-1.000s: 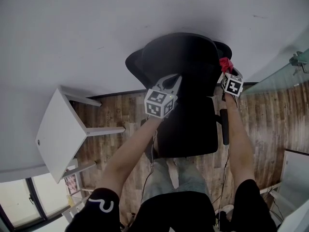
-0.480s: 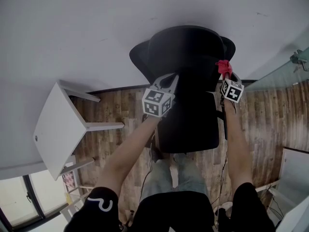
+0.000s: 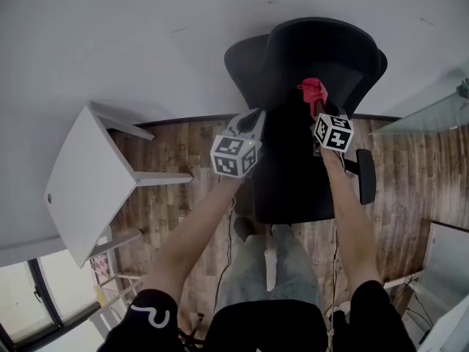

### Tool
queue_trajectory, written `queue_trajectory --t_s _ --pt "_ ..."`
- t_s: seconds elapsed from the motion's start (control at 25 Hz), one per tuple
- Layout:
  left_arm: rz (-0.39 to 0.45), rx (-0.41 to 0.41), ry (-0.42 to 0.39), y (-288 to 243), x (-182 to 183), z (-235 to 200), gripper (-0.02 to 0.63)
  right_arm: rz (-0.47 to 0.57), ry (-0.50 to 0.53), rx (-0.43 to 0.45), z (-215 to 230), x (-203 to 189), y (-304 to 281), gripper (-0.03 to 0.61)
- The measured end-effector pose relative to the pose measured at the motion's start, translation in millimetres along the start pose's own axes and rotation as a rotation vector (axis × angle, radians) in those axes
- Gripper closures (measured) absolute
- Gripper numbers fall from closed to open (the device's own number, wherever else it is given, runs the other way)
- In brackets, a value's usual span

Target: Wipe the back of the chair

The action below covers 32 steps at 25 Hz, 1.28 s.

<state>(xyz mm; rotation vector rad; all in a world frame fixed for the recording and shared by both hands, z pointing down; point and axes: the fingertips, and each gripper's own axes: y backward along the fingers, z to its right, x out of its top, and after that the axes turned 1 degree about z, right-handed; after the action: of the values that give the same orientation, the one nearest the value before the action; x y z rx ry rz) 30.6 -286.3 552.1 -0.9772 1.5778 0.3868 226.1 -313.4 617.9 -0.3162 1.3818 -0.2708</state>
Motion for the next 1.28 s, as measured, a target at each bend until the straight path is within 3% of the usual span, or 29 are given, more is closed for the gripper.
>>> queue_trajectory --t_s 0.28,0.56,0.92,1.28 --pt "-0.008 0.024 -0.017 56.1 -27.9 -64.7 0.591 0.011 0.024 0.155 -129.9 -12.8 -44.1 0.512" --pt "-0.007 0.021 -0.033 83.3 -40.3 -116.1 0.589 0.023 0.029 0.224 -188.5 -23.2 -68.4 0.512" --pt "0.020 0.016 -0.005 54.5 -30.6 -127.2 0.591 -0.032 0.080 0.290 -208.4 -40.5 -82.4 0.512" --pt "0.033 0.021 0.004 20.8 -26.3 -92.4 0.591 -0.046 0.049 0.212 -138.1 -37.8 -89.5 0.512"
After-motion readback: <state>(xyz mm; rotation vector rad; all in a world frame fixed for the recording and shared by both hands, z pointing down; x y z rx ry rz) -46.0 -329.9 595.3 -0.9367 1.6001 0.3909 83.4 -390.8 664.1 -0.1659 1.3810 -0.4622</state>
